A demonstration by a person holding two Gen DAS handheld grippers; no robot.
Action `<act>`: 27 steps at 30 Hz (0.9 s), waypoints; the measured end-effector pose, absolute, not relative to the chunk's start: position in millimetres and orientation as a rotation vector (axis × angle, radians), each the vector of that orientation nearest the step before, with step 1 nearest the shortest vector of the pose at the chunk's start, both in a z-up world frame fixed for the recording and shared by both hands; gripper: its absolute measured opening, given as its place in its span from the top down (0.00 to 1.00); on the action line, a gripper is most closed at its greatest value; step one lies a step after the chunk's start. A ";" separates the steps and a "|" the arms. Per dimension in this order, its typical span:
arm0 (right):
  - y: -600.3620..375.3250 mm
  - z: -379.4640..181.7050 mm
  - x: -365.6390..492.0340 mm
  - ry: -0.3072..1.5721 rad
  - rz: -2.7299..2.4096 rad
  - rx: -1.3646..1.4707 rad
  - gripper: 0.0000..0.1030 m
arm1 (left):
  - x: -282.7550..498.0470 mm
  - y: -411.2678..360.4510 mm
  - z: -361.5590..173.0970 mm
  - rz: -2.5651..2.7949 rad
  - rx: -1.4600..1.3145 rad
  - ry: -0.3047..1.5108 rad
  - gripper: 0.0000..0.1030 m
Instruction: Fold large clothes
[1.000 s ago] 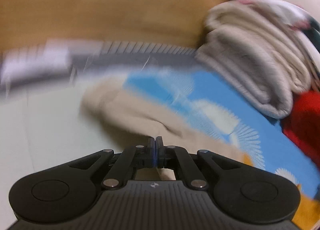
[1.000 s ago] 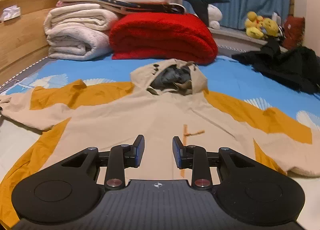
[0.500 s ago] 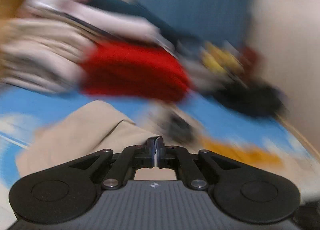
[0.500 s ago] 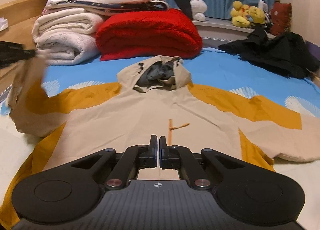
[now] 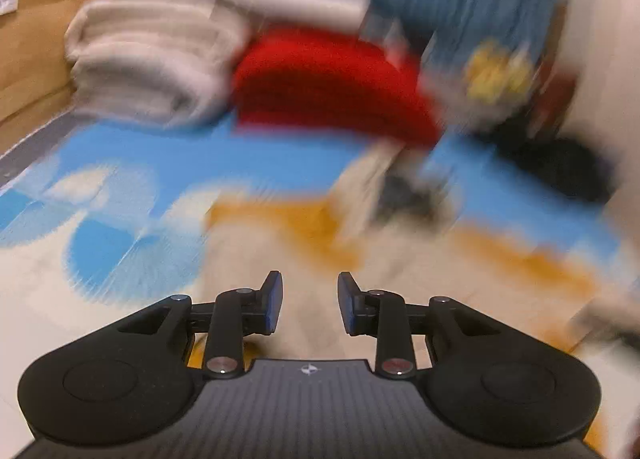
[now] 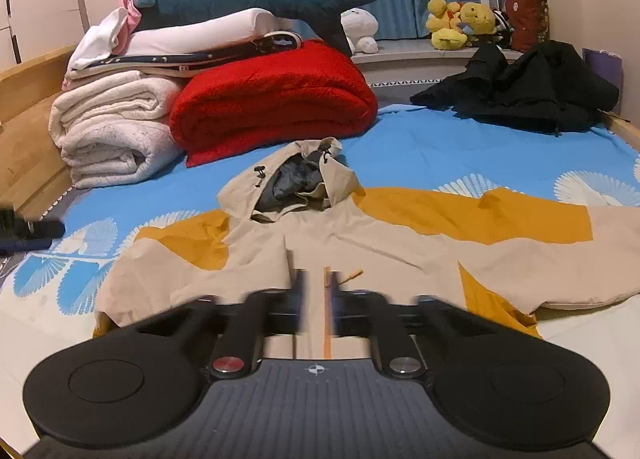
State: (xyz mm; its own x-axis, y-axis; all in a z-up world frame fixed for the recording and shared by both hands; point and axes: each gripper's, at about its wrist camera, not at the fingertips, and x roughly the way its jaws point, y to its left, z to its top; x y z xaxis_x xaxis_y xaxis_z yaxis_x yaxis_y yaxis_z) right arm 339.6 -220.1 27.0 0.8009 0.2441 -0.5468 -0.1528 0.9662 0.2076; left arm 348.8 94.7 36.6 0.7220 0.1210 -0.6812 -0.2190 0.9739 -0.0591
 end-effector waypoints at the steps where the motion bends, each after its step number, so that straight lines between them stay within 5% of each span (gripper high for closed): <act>1: -218.8 27.0 339.8 0.599 0.221 0.158 0.99 | 359.0 101.4 24.6 0.191 -0.193 0.811 0.69; 4: -207.8 23.3 341.5 0.595 0.242 0.133 0.99 | 382.2 123.3 12.2 0.109 -0.397 0.836 0.70; 8: -182.0 10.0 348.8 0.609 0.319 0.061 0.98 | 395.2 132.7 15.7 0.217 -0.217 0.765 0.69; 17: -118.1 -24.0 364.0 0.641 0.422 -0.052 0.98 | 390.6 173.4 2.4 0.263 -0.344 0.848 0.69; 27: -70.7 -74.6 382.1 0.703 0.488 -0.282 0.67 | 393.7 186.5 -0.8 0.264 -0.440 0.865 0.68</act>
